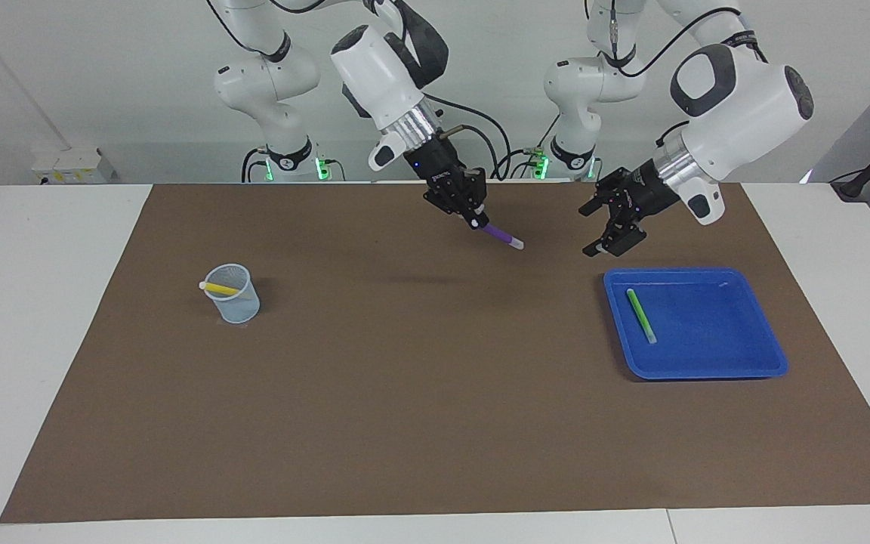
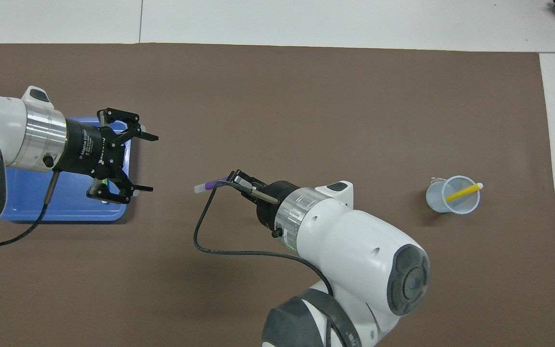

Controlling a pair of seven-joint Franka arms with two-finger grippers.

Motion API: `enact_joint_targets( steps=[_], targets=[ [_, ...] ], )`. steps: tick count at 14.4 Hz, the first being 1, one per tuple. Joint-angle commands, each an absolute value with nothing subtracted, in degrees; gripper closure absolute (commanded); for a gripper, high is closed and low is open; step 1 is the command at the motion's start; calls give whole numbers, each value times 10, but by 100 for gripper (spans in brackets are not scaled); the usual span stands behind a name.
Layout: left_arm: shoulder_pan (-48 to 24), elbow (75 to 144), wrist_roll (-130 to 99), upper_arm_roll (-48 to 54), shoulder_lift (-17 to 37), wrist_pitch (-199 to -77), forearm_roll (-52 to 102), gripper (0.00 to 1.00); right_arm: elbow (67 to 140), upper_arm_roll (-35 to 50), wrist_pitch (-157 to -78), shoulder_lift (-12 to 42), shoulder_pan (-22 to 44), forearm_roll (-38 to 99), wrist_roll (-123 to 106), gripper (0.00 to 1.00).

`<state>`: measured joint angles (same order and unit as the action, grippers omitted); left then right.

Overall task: Right arm passes pens to left for tray arrangement
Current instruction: 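Close the left gripper on the purple pen held by the right gripper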

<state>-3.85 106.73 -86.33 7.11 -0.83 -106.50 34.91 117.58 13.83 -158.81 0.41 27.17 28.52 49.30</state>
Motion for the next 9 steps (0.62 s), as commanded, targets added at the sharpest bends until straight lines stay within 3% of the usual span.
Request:
enact_joint_targets(
  steps=[1,9],
  targets=[
    [-63,1128,-916,64,-43,-1118,381,1,1177,138,-1602,5,280,301,490,100],
    [-137,1213,-981,64,-74,-1247,408,1,1177,138,-1600,6,279,301,484,100]
  ],
)
